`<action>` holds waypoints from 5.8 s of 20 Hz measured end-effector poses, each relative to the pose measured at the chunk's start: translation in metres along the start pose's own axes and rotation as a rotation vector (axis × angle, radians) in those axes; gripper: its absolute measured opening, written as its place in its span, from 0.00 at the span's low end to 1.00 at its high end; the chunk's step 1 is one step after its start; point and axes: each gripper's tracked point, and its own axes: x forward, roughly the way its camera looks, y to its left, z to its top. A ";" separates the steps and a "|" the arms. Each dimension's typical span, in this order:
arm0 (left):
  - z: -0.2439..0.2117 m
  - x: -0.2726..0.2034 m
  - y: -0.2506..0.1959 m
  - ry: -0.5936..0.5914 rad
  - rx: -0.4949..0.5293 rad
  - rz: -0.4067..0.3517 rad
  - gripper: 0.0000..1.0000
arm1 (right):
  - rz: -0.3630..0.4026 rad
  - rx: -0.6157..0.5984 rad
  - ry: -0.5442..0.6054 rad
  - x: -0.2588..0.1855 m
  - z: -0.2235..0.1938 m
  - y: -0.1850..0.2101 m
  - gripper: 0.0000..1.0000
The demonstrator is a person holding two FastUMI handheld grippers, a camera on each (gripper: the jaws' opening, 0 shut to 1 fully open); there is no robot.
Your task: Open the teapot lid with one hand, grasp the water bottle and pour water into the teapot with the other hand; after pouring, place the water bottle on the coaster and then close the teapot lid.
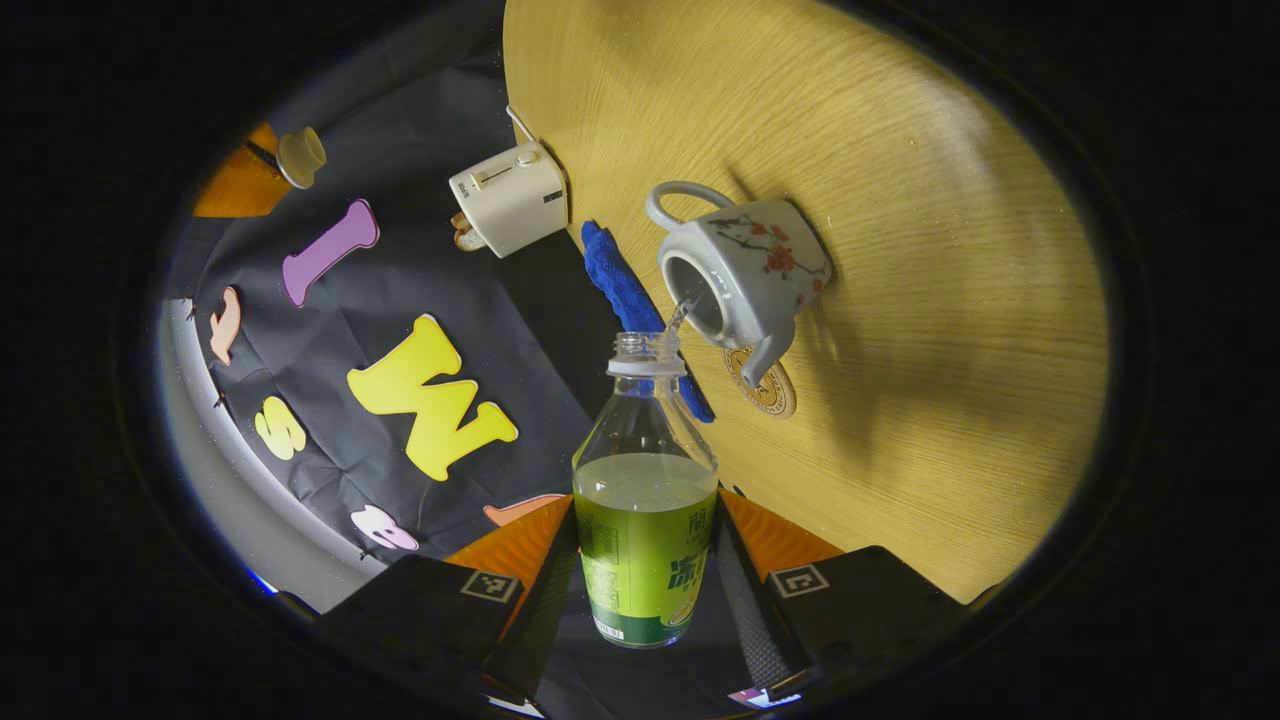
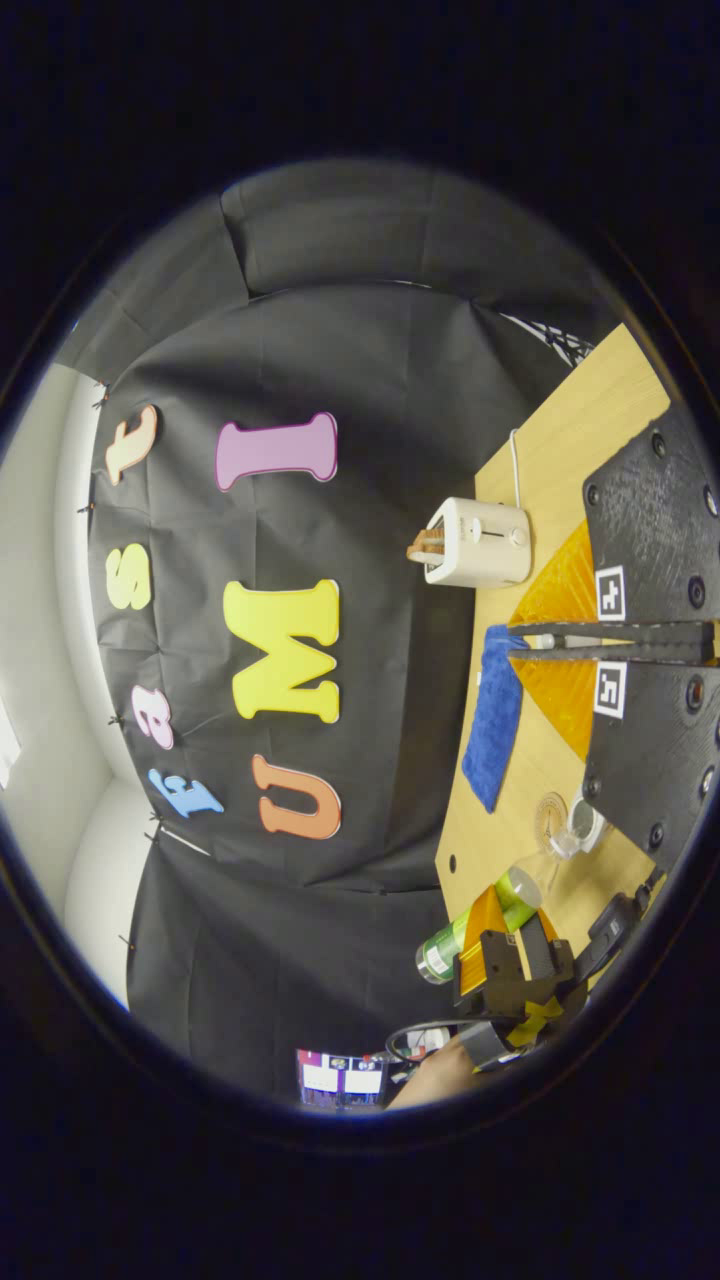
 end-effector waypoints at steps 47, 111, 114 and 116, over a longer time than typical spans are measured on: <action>-0.074 -0.005 -0.005 -0.091 -1.392 0.010 0.76 | -0.186 0.087 0.080 0.012 -0.036 -0.107 0.00; -0.049 0.004 0.024 -0.348 -2.114 0.083 0.98 | -0.063 -0.009 0.157 0.046 -0.068 -0.023 0.00; -0.056 -0.012 0.016 -0.345 -2.108 0.063 0.98 | -0.034 -0.011 0.184 0.054 -0.078 -0.003 0.00; -0.060 -0.021 0.010 -0.354 -2.088 0.063 0.98 | -0.002 -0.034 0.198 0.057 -0.084 0.016 0.00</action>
